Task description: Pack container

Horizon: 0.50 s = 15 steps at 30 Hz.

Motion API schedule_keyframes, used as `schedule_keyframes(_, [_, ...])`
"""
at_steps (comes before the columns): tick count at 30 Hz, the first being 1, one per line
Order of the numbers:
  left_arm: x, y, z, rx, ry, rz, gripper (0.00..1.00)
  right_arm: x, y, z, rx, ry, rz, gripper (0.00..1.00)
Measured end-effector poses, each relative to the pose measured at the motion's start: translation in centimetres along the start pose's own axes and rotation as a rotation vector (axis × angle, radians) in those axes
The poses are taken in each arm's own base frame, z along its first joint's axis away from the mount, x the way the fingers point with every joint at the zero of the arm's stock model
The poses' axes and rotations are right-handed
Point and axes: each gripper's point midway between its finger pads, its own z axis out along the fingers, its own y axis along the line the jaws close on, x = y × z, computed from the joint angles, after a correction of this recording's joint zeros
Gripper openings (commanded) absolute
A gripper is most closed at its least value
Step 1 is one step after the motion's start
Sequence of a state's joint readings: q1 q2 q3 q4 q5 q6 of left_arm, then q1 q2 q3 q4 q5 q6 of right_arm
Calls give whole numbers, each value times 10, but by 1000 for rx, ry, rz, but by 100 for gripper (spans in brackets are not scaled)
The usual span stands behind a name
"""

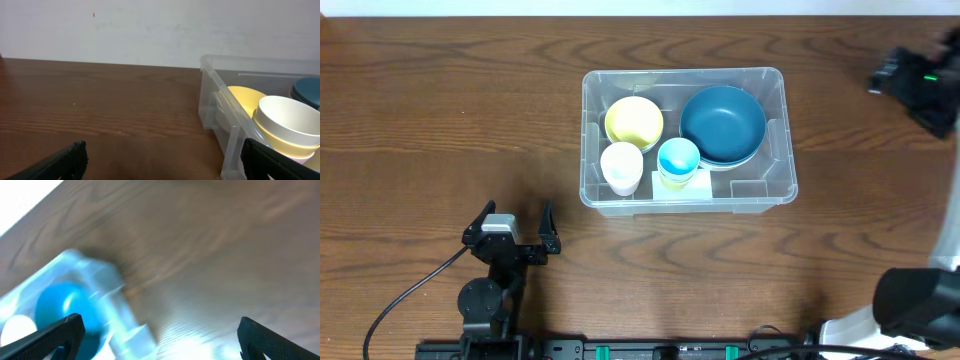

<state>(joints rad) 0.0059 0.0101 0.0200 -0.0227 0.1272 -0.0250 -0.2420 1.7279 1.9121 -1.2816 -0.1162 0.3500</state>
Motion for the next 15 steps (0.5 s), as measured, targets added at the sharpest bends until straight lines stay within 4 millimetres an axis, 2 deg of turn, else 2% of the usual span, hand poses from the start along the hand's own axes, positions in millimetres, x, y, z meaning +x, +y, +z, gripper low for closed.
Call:
schedule_keyframes(2, [0,0,0,0,0,0,98,18,37,3,-37,25,-93,99])
schedule_keyframes(5, [0,0,0,0,0,0,98,39,79,4,-64,31,-213,99])
schedule_keyframes(7, [0,0,0,0,0,0,98,44,101,4,-66,-8,-284,99])
schedule_keyframes(8, [0,0,0,0,0,0,98,49,119,3,-72,-36,-335,99])
schedule_keyframes(10, [0,0,0,0,0,0,98,47,144,-4,-81,-126,-396,99])
schedule_keyframes(12, [0,0,0,0,0,0,98,39,168,-19,-113,-237,-425,99])
schedule_keyframes(15, [0,0,0,0,0,0,98,22,186,-60,-190,-412,-419,99])
